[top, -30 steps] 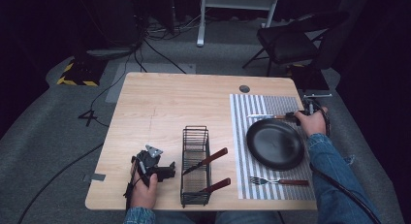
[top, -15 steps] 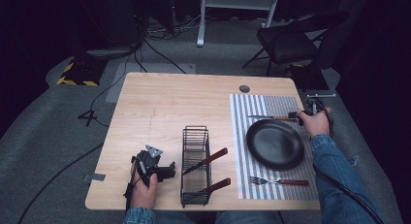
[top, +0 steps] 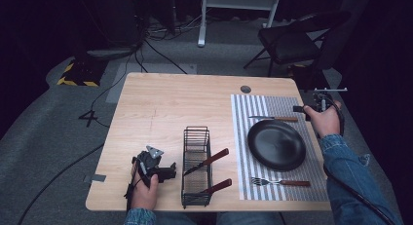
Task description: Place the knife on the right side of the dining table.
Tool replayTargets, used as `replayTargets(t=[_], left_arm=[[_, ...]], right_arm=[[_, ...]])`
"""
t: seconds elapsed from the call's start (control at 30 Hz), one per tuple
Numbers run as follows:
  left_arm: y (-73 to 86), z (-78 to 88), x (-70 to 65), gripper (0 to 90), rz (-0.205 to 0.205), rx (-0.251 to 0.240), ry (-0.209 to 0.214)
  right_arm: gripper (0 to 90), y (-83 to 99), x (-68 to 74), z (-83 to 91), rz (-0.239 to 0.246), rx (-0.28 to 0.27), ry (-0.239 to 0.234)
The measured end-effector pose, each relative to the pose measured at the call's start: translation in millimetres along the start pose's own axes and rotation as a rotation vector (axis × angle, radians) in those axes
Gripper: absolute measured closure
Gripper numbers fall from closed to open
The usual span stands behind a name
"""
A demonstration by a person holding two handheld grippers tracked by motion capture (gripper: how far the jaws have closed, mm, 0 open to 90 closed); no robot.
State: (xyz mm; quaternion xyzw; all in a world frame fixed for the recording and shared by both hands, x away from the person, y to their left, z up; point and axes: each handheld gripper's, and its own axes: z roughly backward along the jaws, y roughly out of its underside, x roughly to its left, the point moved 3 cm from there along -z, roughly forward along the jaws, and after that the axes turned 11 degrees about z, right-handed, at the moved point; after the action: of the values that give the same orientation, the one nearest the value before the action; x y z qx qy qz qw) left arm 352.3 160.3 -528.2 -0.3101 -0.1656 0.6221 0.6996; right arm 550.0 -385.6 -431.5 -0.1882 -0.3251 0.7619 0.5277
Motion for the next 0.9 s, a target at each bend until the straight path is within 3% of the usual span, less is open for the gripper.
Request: replayTargets(t=[0.27, 0.53, 0.63, 0.77, 0.9], left_arm=[[-0.1, -0.1, 0.0, 0.0, 0.001, 0.0, 0.0], [-0.2, -0.2, -0.1, 0.0, 0.001, 0.0, 0.0], [-0.2, -0.2, -0.1, 0.0, 0.001, 0.0, 0.0], [-0.2, -0.2, -0.1, 0.0, 0.0, 0.0, 0.0], [-0.2, -0.2, -0.1, 0.0, 0.001, 0.0, 0.0]], right_arm=[[45.3, -14.3, 20.5, 30.1, 0.072, -0.066, -0.04], [45.2, -16.7, 39.8, 58.9, 0.135, -0.117, -0.096], [45.1, -12.0, 52.4, 77.2, 0.166, -0.159, -0.136], [45.1, 2.9, 64.4, 94.9, 0.168, -0.222, -0.191], [45.1, 19.4, 68.6, 107.8, 0.174, -0.251, -0.208]])
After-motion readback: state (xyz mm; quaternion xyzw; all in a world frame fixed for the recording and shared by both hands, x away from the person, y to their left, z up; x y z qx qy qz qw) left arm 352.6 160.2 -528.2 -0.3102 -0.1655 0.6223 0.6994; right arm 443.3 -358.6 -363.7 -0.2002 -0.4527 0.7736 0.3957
